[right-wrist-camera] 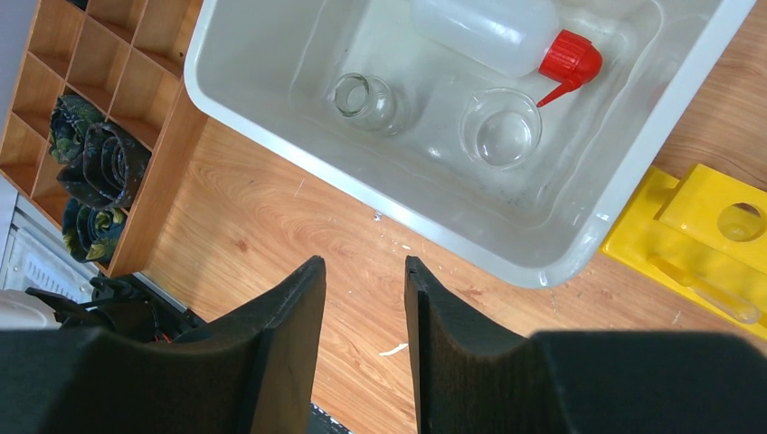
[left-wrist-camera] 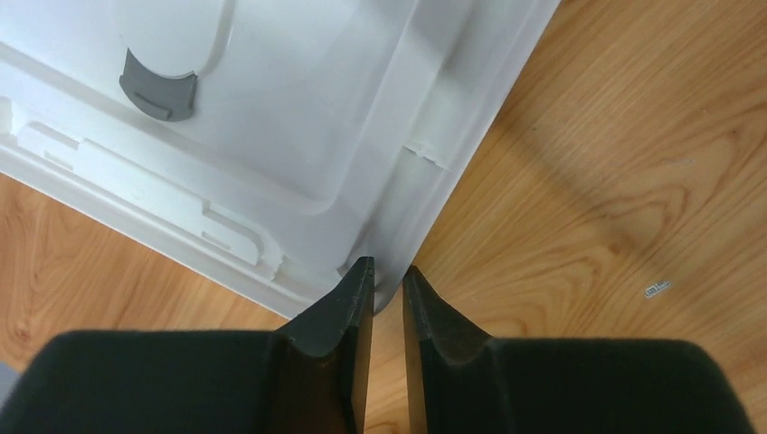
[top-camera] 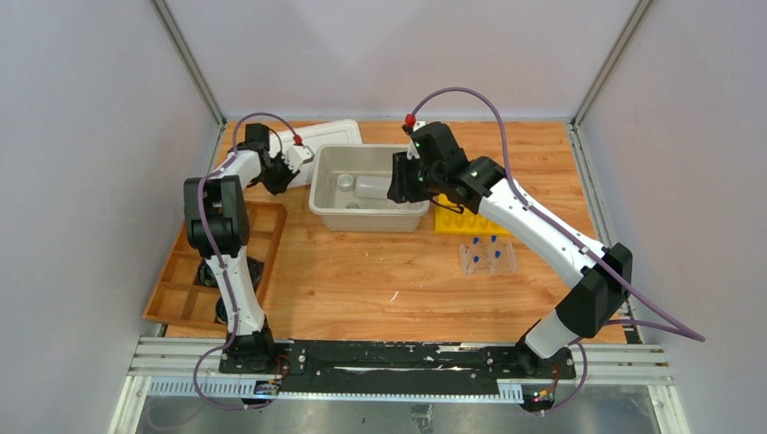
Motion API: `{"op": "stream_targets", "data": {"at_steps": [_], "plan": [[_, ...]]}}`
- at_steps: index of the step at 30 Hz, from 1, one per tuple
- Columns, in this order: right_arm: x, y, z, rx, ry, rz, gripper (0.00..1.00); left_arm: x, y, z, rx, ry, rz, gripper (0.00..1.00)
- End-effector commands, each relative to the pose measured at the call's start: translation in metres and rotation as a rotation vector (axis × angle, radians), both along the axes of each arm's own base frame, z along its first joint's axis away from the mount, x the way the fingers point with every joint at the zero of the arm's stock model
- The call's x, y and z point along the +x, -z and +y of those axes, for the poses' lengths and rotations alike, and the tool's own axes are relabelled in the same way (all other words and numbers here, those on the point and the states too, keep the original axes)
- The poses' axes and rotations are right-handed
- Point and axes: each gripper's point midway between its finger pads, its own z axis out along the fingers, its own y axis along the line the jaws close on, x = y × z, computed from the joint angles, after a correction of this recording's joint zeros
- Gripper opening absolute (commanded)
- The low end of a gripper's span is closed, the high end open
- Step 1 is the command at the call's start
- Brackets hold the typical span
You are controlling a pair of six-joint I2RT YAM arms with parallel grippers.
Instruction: Organize the chemistry lab equipment
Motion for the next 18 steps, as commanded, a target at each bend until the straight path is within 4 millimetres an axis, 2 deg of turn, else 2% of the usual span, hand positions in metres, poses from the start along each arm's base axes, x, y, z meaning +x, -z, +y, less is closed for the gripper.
{"op": "stream_targets", "data": {"at_steps": [1, 3, 4, 8, 14, 18], "plan": [[-0.002, -0.005, -0.005, 0.012, 0.011, -0.013, 0.41, 0.006, -0.011, 0.004, 0.015, -0.019, -0.036, 0.19], [-0.003, -0.006, -0.007, 0.009, 0.011, -0.017, 0.41, 0.003, -0.006, 0.002, 0.008, -0.015, -0.006, 0.10], [-0.003, -0.006, -0.008, 0.006, 0.012, -0.020, 0.41, 0.003, -0.005, 0.002, 0.006, -0.018, 0.005, 0.02], [-0.003, -0.009, -0.010, -0.004, 0.009, -0.035, 0.41, 0.003, -0.013, 0.002, -0.005, -0.043, 0.012, 0.00], [-0.002, -0.015, -0.014, -0.016, 0.002, -0.063, 0.40, 0.012, -0.063, 0.005, -0.011, -0.107, -0.094, 0.00], [-0.003, -0.022, -0.016, -0.015, -0.003, -0.089, 0.40, 0.010, -0.101, 0.003, -0.030, -0.137, -0.151, 0.00]]}}
